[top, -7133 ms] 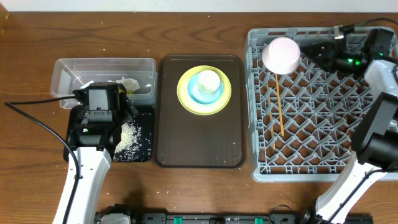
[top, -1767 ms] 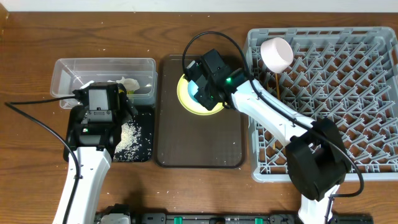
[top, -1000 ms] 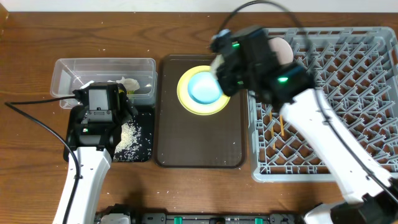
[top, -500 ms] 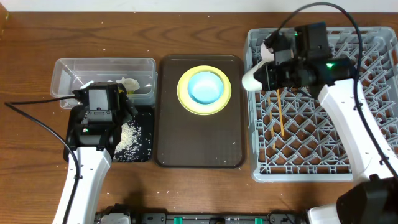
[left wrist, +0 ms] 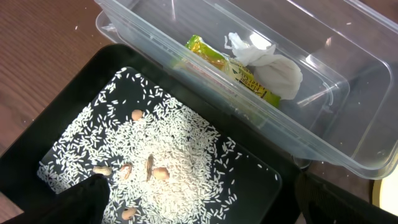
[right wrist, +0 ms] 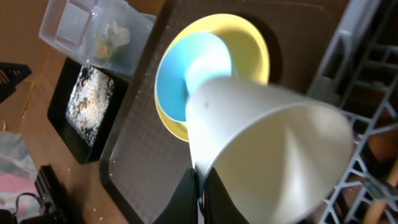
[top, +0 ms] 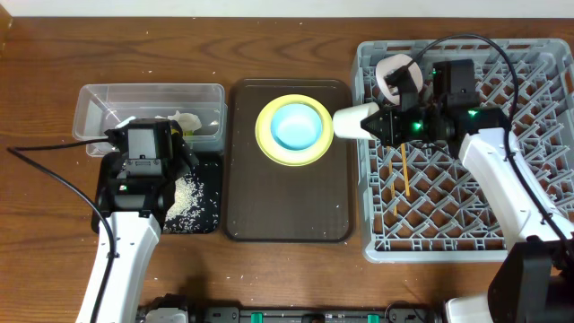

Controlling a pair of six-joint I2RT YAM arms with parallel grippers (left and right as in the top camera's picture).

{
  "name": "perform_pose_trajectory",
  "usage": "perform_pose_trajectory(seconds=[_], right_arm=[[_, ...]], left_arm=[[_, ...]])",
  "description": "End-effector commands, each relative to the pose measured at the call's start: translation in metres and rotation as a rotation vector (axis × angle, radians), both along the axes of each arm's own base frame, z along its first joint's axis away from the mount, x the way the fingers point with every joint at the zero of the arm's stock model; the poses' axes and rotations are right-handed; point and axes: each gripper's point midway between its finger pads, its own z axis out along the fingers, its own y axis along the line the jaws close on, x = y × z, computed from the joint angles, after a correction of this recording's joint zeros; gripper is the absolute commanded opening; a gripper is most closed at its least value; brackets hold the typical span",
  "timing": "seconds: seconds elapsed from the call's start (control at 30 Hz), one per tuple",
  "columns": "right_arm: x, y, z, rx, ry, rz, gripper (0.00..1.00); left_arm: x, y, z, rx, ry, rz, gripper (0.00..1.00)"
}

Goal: Sort waste into correct bins and load items into the dishwasher rack
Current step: 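Carry white cup with right gripper into gray rack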

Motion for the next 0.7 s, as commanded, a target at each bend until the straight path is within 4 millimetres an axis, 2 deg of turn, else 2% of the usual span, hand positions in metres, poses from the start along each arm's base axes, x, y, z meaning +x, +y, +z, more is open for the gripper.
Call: perform_pose_trajectory(seconds=[0.0,0.3,0.67], right_arm=[[-0.002,-0.021,-0.021,-0.037,0.038,-0.049,0.01],[-0.006,-0.046,-0.039,-0.054,0.059,-0.086,0.01],[-0.007,-0.047,-0.046,-0.078,0.009,-0.04,0.01]], left_arm=[[0.003,0.003,0.005,0.005,-0.014,0.018,0.98],[0.003,0.003,0.005,0.005,-0.014,0.018,0.98],[0.003,0.003,0.005,0.005,-0.014,0.018,0.98]])
